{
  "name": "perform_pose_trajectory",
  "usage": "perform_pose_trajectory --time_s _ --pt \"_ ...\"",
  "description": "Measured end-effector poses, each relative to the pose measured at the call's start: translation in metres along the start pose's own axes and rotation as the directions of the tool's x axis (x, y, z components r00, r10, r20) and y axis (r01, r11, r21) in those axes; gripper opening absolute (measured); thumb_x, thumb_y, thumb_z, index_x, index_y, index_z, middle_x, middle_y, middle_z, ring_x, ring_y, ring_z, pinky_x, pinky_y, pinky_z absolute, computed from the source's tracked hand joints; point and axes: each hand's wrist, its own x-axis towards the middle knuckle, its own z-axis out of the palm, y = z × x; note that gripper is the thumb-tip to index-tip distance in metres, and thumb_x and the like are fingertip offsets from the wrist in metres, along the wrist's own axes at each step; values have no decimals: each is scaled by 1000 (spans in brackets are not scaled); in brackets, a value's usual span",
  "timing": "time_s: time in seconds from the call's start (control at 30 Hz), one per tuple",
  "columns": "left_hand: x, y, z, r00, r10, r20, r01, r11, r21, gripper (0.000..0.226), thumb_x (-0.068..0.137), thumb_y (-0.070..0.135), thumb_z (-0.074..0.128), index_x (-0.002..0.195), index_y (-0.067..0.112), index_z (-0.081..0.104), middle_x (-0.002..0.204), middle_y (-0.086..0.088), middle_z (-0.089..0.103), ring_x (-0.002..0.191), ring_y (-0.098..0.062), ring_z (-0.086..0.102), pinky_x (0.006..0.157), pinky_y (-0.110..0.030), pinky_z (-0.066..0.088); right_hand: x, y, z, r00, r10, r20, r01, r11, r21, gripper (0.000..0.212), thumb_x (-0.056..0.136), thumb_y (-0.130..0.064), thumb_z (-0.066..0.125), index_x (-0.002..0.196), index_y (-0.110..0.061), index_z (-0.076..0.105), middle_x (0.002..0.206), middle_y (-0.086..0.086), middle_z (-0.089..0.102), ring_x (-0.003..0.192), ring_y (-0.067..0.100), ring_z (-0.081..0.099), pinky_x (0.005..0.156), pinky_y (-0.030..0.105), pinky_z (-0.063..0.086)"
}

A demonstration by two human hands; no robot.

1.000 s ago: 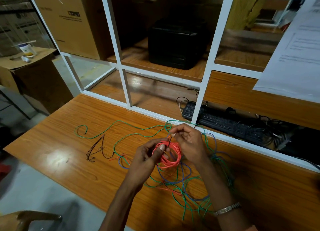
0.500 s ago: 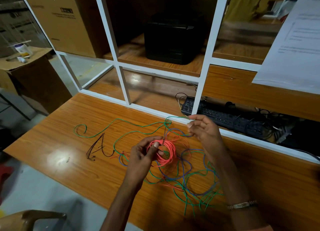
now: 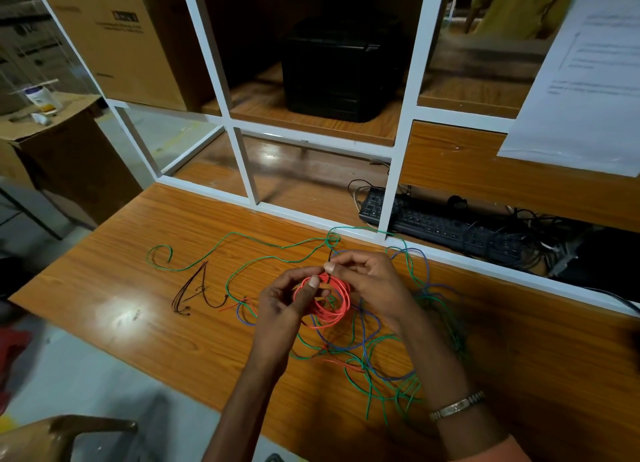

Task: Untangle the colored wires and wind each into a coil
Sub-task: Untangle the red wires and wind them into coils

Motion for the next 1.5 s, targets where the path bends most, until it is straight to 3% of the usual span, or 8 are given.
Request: perform_pose_trajectory --time_s 0.23,0.47,0.67,0.87,0.97,1.1,1.3,1.5 --pt "-8 -13 16 990 -59 -132 50 997 -66 10 97 9 69 104 7 77 89 -8 78 76 -16 74 60 -24 54 2 19 11 991 92 -96 -88 995 49 13 84 -15 76 75 -9 68 75 4 63 71 17 58 69 33 44" --pt "-14 -42 36 993 -106 -59 106 994 -4 10 95 11 72 102 6 77 85 -4 74 79 -21 62 66 -30 51 -14 42 -10 947 263 -183 -233 957 172 3 70 -10 71 71 -13 72 80 6 71 75 17 64 71 30 49" --pt "-25 -72 67 990 -129 -63 130 991 22 13 97 9 69 106 0 75 86 -15 69 68 -12 64 64 -28 58 -32 62 -33 903 257 -344 -261 965 36 20 85 -7 74 68 -17 69 63 -14 64 59 -5 56 58 17 43" --pt "-22 -82 113 989 -75 -124 75 997 -2 8 99 9 68 97 11 76 88 -7 79 81 -22 72 78 -41 59 -62 52 -98 928 357 -107 -339 927 159 16 93 -38 74 97 -23 76 88 -2 78 75 5 69 66 21 54" --pt "-15 -95 145 984 -129 -125 126 991 -35 7 100 15 68 98 15 76 93 -8 79 88 -25 70 82 -43 56 -76 61 -136 887 458 -63 -454 889 63 36 89 -36 79 122 -26 67 112 0 75 89 10 70 70 24 54" --pt "-16 -111 182 969 -248 18 248 967 -48 15 100 15 69 114 15 72 95 -5 76 88 -18 65 77 -34 52 -81 83 -173 827 516 -223 -448 845 294 27 93 -15 73 120 -11 67 103 11 75 78 16 69 68 24 57" --pt "-20 -132 179 900 -436 12 434 898 66 27 98 11 70 124 14 63 97 -11 71 83 -20 66 73 -33 54 -52 116 -244 621 511 -594 -373 860 349 19 97 -5 63 114 4 68 47 -2 58 29 -1 44 30 13 30" --pt "-25 -138 155 878 -479 -23 479 874 82 15 101 9 64 115 10 66 105 -9 81 73 -17 68 64 -24 51 -14 160 -290 543 552 -633 -444 829 341 11 96 -2 65 89 5 67 42 -6 58 34 1 51 37 14 39"
